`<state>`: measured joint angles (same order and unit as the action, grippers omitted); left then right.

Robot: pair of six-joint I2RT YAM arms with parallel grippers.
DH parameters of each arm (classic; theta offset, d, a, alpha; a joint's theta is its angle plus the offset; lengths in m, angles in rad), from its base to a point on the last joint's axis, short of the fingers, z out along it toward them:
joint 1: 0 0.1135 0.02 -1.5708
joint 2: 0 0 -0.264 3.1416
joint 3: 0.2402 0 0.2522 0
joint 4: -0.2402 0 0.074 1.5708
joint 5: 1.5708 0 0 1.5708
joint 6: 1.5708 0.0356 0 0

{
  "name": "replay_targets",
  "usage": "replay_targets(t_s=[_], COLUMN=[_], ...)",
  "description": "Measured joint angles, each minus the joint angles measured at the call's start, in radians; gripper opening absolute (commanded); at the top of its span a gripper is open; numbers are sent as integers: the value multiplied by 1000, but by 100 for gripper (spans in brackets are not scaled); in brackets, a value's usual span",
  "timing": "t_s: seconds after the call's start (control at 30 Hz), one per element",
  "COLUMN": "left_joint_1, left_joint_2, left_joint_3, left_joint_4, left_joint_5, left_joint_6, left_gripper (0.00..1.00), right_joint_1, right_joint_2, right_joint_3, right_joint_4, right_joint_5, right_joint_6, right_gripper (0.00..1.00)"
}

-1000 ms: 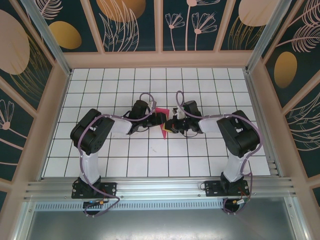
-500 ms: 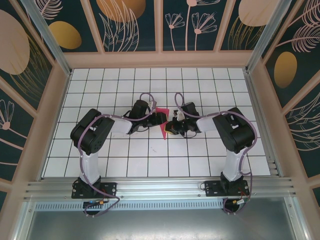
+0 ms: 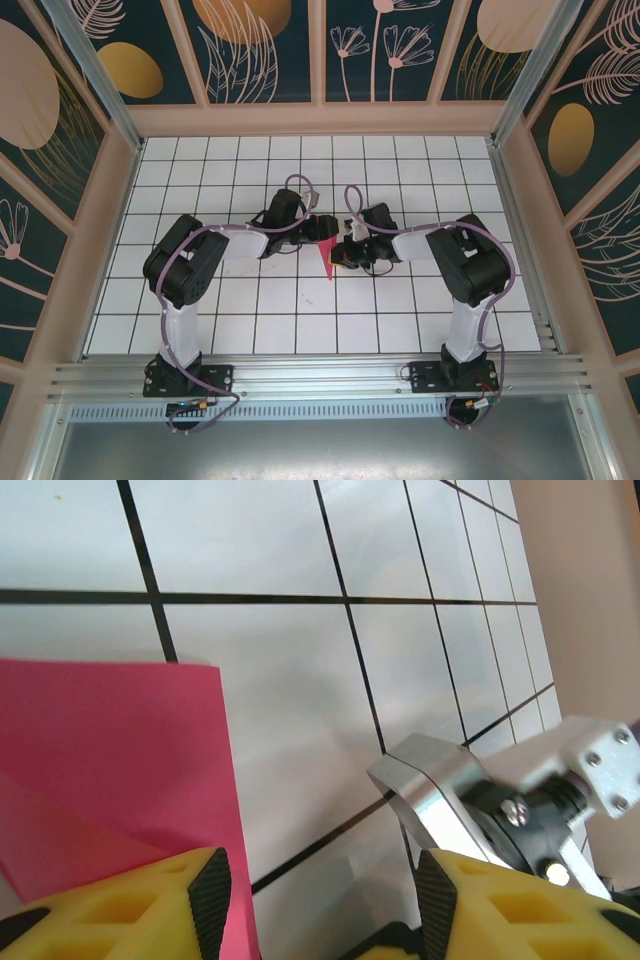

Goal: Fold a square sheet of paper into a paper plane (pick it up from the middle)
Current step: Fold the wing for the fifth time at the center of the table.

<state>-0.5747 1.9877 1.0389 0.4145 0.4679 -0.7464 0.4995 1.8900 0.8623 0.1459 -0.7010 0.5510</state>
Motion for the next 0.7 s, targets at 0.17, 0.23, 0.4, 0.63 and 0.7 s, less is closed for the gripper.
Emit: replay_targets(t_s=[0.17,0.23,0.4,0.63,0.7], left_joint_1=[12,12,14,20,23], left_joint_2=[35,43,45,46,46], left_joint_3=[5,5,-4,-3,1], left_joint_4=[0,4,31,45,45], left_joint_5=[4,7,16,35,43], left_joint_6=[5,6,7,23,33], left_gripper=[54,54,55,56,56], right_joint_1=[-9,-10,-11,-12,-12], right_joint_2=[3,5,11,20,21], right_joint_3=[4,9,25,48,50], right_joint_4=[-14,-23,-54,-98,-102], right_joint_5=[-14,-18,-24,-30,-30], right_joint_6=[-26,-33,-70,-109,-109], right_gripper=[0,0,0,0,0])
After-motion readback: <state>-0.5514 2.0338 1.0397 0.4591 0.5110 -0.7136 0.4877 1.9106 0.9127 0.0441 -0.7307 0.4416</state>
